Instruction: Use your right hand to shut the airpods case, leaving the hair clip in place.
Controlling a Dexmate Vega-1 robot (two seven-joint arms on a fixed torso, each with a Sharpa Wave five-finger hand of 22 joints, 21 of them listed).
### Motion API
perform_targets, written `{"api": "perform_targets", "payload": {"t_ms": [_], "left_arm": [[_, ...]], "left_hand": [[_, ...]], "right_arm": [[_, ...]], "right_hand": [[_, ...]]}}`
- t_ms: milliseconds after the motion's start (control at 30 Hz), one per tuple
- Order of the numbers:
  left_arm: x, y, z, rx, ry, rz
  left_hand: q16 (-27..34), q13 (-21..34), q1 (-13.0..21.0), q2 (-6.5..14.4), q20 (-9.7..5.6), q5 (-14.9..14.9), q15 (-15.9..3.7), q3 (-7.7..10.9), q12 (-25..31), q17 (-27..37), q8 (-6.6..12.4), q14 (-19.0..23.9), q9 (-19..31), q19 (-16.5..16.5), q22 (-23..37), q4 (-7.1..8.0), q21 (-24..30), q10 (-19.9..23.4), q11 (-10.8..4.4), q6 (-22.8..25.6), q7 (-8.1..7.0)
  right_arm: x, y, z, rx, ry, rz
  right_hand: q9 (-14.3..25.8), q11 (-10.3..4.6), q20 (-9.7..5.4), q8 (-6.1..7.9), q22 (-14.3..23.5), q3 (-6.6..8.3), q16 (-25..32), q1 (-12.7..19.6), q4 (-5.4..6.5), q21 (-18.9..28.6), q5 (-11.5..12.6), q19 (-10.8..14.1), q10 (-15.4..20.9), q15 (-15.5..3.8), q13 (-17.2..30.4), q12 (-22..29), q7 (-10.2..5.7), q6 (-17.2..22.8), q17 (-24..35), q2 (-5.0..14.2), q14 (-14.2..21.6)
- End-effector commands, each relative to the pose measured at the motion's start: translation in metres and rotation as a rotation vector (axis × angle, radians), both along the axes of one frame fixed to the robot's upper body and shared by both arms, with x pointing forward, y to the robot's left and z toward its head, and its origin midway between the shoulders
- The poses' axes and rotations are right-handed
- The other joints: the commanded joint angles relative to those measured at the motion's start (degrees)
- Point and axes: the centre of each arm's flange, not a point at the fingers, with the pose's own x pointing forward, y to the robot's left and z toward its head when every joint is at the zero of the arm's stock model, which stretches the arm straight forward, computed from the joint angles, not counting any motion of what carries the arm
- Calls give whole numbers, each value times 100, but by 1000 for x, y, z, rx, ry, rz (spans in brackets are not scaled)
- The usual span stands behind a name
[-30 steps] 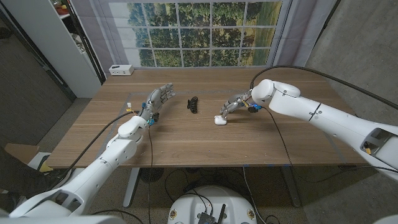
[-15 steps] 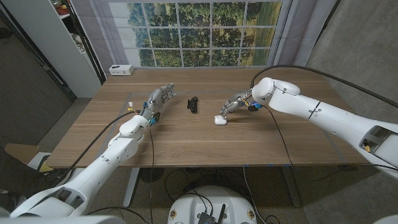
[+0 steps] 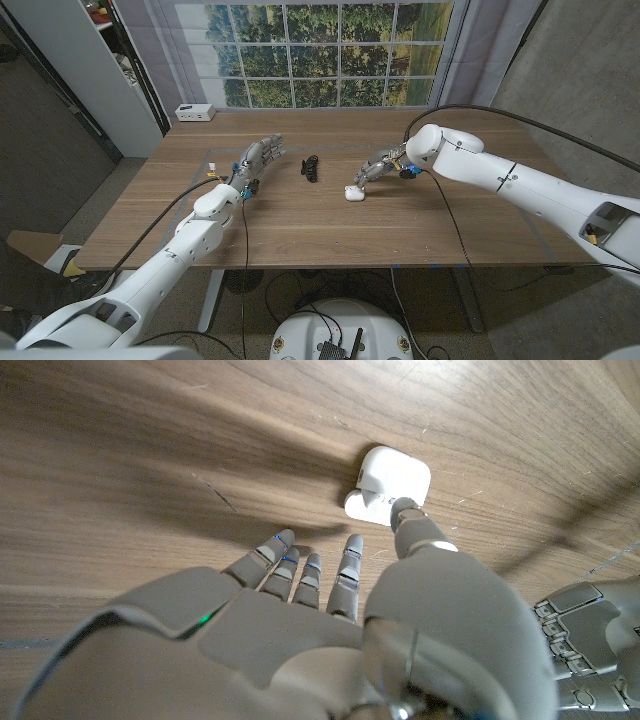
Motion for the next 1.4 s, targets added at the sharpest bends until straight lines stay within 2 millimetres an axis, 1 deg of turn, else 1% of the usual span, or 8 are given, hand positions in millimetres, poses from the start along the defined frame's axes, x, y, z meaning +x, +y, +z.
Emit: {"api": "perform_targets", "payload": {"t_ms": [33, 167, 800, 900, 1300, 1333, 1367, 1400], "left_arm": [[-3, -4, 0, 14, 7, -3], [-6, -3, -1, 19, 7, -2], [-10, -3, 2, 48, 18, -12], [-9, -4, 2, 48, 19, -17], [-8, -8, 3, 62, 30, -21], [-8, -8, 3, 65, 34, -18], [-8, -8, 3, 65, 37, -16], [-8, -8, 3, 64, 37, -19]], "left_hand": [[-5, 13, 22, -15, 12, 21, 3, 3, 20, 7, 24, 46, 24, 15, 17, -30, -19, 15, 10, 68, -11], [-6, 13, 33, -14, 14, 21, 6, -3, 23, 6, 24, 42, 24, 16, 18, -41, -25, 24, 3, 71, -11], [1, 11, 78, -4, 20, 21, 7, -33, 19, 7, 15, 43, 25, 22, 19, -85, -51, 13, -2, 69, -7], [1, 10, 86, -3, 22, 22, 9, -40, 13, 7, 13, 43, 25, 24, 19, -92, -58, -3, 58, 71, -7], [1, 9, 102, -4, 22, 24, -5, -54, 21, 8, 11, 39, 26, 29, 20, -107, -74, 19, 13, 77, -4], [2, 9, 103, -4, 22, 24, -4, -55, 21, 8, 11, 41, 26, 30, 20, -108, -76, 17, 15, 77, -2], [1, 9, 105, -3, 23, 24, -7, -56, 19, 8, 12, 39, 26, 30, 20, -109, -77, 13, 14, 81, -5], [1, 9, 108, -4, 23, 24, -5, -57, 16, 7, 14, 42, 26, 31, 20, -113, -78, 6, 5, 86, -4]], "right_arm": [[-3, -1, -5, 17, -7, -5], [-6, 0, -7, 27, -45, -13], [-4, 1, -22, 26, -7, -34], [-4, 0, -23, 26, 2, -37], [-1, -2, -27, 34, 27, -36], [0, -2, -28, 35, 30, -35], [0, -2, -29, 36, 33, -34], [1, -2, -29, 37, 36, -34]], "right_hand": [[3, -4, 26, 9, 19, 5, 14, 88, -41, 42, 13, 86, 52, -217, 17, 30, 28, 68, 17, 20, 33], [3, 17, 32, 4, 19, -9, 40, 111, -59, 58, 3, 143, 108, -221, 16, 48, 54, 84, 14, -12, 117], [3, 4, 21, -16, 17, -22, 36, 227, -108, 57, -32, 194, 146, -234, 12, 46, 68, 96, 9, -80, 176], [3, 7, 17, -17, 17, -22, 34, 241, -112, 54, -34, 191, 145, -236, 11, 44, 74, 97, 9, -84, 174], [5, 8, 19, -1, 17, -14, 21, 331, -119, 49, -43, 203, 161, -224, 10, 41, 74, 169, 10, -91, 172], [7, 6, 17, 5, 18, -15, 19, 357, -113, 45, -49, 202, 164, -226, 10, 40, -40, 201, 12, -91, 173], [35, 21, 15, 7, 20, -49, 12, 446, -76, 37, -79, 206, 182, -232, 12, 35, -372, 265, 19, -100, 179], [47, 14, 20, -9, 20, -72, 6, 490, -62, 31, -91, 209, 178, -220, 14, 26, -472, 255, 23, -100, 172]]}}
